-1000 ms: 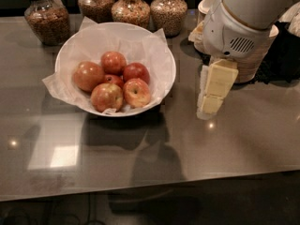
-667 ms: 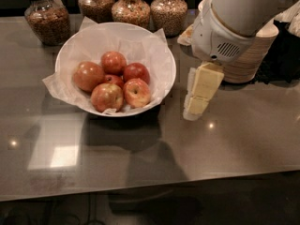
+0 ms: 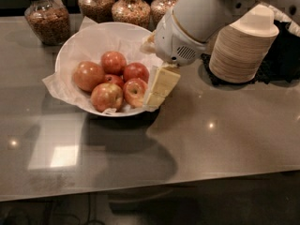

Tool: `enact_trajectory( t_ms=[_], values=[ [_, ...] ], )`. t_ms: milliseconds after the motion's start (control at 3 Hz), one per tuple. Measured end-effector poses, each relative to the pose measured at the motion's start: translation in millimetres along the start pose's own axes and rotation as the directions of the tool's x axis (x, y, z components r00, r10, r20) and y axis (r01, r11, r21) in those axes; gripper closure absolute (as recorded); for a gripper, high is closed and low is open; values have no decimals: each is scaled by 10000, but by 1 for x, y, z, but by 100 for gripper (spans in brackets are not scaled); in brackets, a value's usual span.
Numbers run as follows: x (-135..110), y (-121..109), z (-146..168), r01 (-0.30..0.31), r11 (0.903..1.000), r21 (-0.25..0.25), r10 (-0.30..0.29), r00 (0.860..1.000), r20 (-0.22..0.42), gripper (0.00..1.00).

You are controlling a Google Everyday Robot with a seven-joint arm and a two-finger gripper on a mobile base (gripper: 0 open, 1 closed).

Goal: Pick apple from white bowl

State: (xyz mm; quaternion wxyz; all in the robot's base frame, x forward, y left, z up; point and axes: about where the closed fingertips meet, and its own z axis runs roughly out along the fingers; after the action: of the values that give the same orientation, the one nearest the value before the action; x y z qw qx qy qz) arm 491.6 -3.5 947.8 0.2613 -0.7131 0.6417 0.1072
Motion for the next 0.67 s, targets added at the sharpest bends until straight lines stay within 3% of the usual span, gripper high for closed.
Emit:
enact_trajectory(
  t_ms=[667],
  values=[
    [-14, -14, 20, 19, 9999, -131, -7, 9959, 900, 29]
  ],
)
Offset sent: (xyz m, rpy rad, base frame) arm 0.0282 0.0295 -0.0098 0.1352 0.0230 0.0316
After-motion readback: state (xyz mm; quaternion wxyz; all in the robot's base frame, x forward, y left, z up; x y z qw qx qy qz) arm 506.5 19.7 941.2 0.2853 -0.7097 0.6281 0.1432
